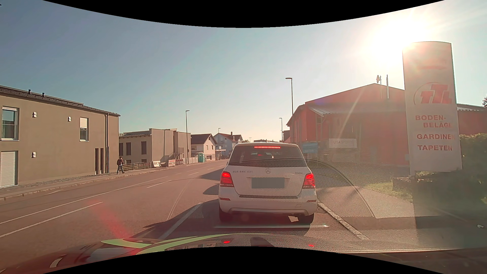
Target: Follow the waypoints while adhering to traffic rules and regulations
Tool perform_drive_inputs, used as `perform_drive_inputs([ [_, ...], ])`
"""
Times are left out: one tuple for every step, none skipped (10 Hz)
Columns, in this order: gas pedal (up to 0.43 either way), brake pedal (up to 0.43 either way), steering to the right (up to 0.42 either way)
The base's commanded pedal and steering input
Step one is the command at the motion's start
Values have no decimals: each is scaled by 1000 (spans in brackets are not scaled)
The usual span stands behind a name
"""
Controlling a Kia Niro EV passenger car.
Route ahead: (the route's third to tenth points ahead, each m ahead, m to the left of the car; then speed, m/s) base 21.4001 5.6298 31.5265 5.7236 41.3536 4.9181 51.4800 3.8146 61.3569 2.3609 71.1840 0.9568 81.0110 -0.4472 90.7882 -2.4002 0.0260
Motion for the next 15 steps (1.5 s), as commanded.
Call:
perform_drive_inputs([
  [0,226,3],
  [0,226,3],
  [0,226,2],
  [0,226,2],
  [0,226,2],
  [0,226,2],
  [0,226,2],
  [0,232,2],
  [0,226,2],
  [0,232,2],
  [0,232,2],
  [0,232,2],
  [0,232,2],
  [0,232,2],
  [0,232,2],
])
